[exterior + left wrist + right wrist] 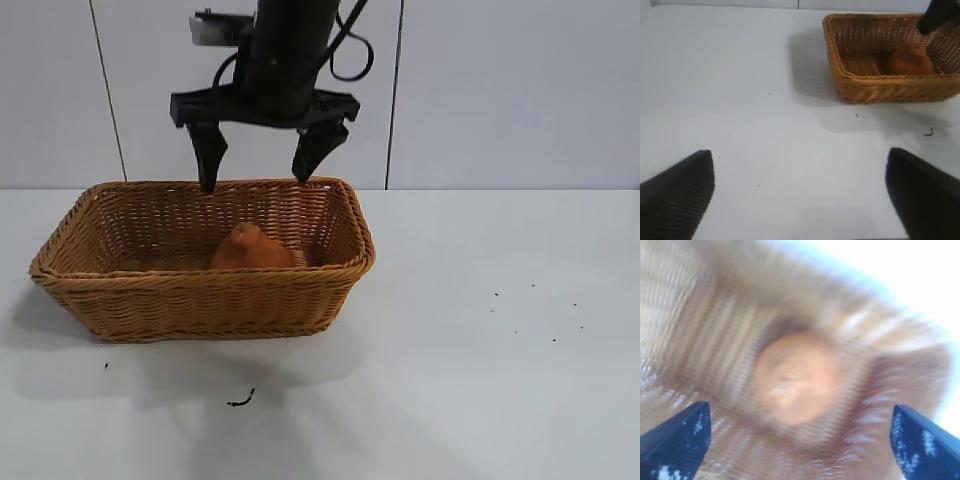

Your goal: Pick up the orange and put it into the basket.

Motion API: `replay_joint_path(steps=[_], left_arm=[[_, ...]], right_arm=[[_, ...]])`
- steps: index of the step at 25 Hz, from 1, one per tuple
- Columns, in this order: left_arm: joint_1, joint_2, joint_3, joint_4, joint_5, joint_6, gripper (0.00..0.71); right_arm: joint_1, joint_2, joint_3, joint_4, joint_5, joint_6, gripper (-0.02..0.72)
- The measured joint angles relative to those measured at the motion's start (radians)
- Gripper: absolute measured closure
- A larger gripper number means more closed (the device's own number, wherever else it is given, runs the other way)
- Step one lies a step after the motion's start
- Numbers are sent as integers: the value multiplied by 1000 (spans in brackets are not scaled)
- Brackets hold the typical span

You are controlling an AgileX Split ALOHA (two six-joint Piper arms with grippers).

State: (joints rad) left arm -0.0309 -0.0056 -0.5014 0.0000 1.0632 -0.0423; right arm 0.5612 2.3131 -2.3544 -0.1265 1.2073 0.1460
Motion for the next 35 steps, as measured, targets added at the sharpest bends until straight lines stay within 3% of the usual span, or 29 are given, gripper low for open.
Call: replay_joint_path(steps=[7,13,19,27,32,35], left_arm=[[0,0,0,0,0,0,44],[0,0,0,0,0,0,44],[0,0,0,0,0,0,44],[0,0,0,0,1,0,44],[0,0,0,0,1,0,44],[0,0,0,0,1,0,44]], right_arm=[[-195,3,0,11,9,-7,31],[-399,3,0,79,9,-30,31],[-537,3,0,126,11,-37,31],[-556,-22,66,154,10,-52,31],[-537,-109,226,157,8,-73,31],[-525,-261,446,159,8,-77,31]])
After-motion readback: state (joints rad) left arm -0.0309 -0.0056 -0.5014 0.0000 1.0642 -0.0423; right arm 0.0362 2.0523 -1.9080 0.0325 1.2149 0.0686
